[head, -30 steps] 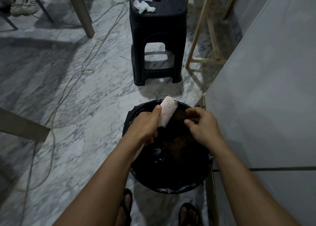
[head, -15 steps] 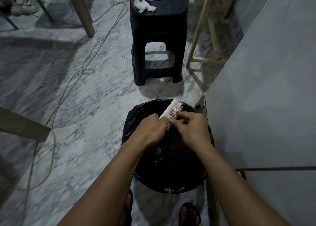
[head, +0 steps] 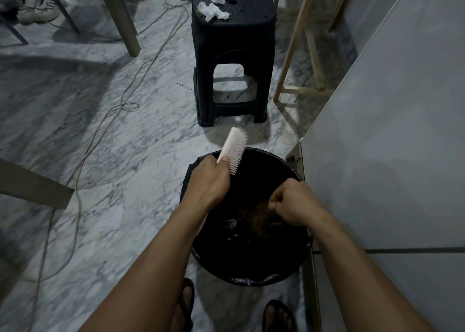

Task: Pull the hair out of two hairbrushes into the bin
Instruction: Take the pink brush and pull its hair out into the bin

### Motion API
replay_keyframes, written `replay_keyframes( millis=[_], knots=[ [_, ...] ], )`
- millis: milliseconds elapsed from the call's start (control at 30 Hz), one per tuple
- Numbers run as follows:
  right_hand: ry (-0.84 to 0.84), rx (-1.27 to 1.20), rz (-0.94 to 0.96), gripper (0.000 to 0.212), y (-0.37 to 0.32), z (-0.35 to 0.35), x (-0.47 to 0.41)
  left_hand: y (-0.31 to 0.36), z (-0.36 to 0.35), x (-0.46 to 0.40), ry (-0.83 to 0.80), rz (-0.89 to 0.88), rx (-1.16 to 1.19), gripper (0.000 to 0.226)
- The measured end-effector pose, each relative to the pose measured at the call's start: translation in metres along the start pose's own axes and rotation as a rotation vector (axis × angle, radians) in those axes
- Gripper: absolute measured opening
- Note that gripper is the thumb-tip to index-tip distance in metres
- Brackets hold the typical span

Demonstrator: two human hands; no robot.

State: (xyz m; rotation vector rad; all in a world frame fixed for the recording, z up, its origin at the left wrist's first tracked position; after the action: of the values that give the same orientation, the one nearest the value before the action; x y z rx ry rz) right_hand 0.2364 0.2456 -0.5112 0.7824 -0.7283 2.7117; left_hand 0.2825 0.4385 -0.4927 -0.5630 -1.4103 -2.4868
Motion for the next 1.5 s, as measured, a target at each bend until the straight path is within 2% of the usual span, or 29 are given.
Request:
replay_keyframes(
  millis=[100, 167, 233, 267, 367, 400, 467, 533, 600, 800, 900, 1000, 1033, 1100, 1167, 1200, 1233, 1267, 1333, 1433, 1500],
  knots=[
    [0.003, 0.034, -0.052, 0.013, 0.011, -0.004, -0.003, 0.001, 0.006, 0.001, 0.025, -0.001, 0.005, 0.039],
    [0.018, -0.029, -0.053, 0.011, 0.010, 0.000, -0.003, 0.000, -0.001, 0.001, -0.021, -0.001, 0.001, 0.041],
    [0.023, -0.109, -0.033, 0.019, 0.005, 0.004, -0.003, 0.000, -0.009, 0.002, -0.076, -0.012, -0.004, 0.039],
    [0.079, -0.175, -0.037, 0.023, 0.004, 0.012, -0.002, 0.001, -0.012, 0.002, -0.098, -0.017, 0.002, 0.038],
    [0.398, -0.494, -0.058, 0.032, 0.008, 0.046, 0.006, 0.004, -0.023, 0.004, -0.158, -0.028, -0.007, 0.034],
    [0.427, -0.634, -0.036, 0.036, 0.007, 0.048, 0.006, 0.005, -0.027, 0.006, -0.177, -0.031, -0.014, 0.033],
    [0.302, -0.952, 0.025, 0.049, -0.003, 0.036, 0.001, 0.007, -0.034, 0.008, -0.210, -0.032, -0.025, 0.032],
    [0.104, -1.105, 0.089, 0.047, -0.018, 0.021, -0.001, 0.009, -0.039, 0.010, -0.228, -0.045, -0.043, 0.033],
    [0.027, -1.028, 0.156, 0.034, -0.025, 0.016, -0.001, 0.011, -0.041, 0.011, -0.240, -0.061, -0.065, 0.034],
    [0.055, -0.985, 0.044, 0.009, -0.010, 0.008, -0.003, 0.015, -0.045, 0.013, -0.255, -0.123, -0.126, 0.033],
    [0.107, -0.892, 0.056, 0.020, -0.007, 0.014, -0.002, 0.017, -0.040, 0.013, -0.211, -0.129, -0.132, 0.034],
    [0.036, -0.801, 0.149, 0.024, -0.018, 0.015, -0.001, 0.017, -0.025, 0.010, -0.109, -0.116, -0.123, 0.034],
    [-0.015, -0.721, 0.174, 0.026, -0.021, 0.012, 0.000, 0.016, -0.019, 0.009, -0.076, -0.103, -0.104, 0.035],
    [-0.148, -0.404, 0.179, 0.028, -0.021, -0.003, 0.003, 0.014, -0.010, 0.008, -0.039, -0.071, -0.062, 0.037],
    [-0.269, -0.061, 0.091, 0.021, -0.005, -0.023, 0.006, 0.010, -0.007, 0.008, -0.057, -0.024, -0.007, 0.039],
    [-0.283, 0.040, 0.032, 0.016, 0.004, -0.028, 0.006, 0.008, -0.008, 0.009, -0.083, -0.005, 0.013, 0.039],
    [-0.246, 0.095, -0.001, 0.023, 0.009, -0.025, 0.004, 0.007, -0.010, 0.010, -0.114, 0.007, 0.017, 0.038],
    [-0.173, 0.083, -0.005, 0.041, 0.008, -0.019, 0.000, 0.007, -0.012, 0.012, -0.147, 0.013, 0.014, 0.036],
    [-0.005, -0.246, 0.049, 0.068, -0.003, 0.001, -0.006, 0.008, -0.018, 0.018, -0.216, 0.022, 0.024, 0.035],
    [0.062, -1.002, 0.150, 0.069, -0.018, 0.017, -0.007, 0.011, -0.031, 0.025, -0.330, 0.031, 0.034, 0.038],
    [0.075, -1.177, 0.176, 0.068, -0.016, 0.022, -0.006, 0.012, -0.037, 0.030, -0.396, 0.045, 0.043, 0.043]
  ],
)
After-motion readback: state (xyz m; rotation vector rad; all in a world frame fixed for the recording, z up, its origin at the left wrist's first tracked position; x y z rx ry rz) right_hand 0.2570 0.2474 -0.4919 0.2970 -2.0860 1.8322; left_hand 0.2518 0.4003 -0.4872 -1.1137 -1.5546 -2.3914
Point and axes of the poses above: each hand's wrist, its own x-axis away from the middle knuckle, its own z-axis out of the back of the hand, y = z × x, the point moved 10 cm from there along -x, towards the middle knuckle, and after that the axes turned 2 degrees about -y, right-handed, at the moved point
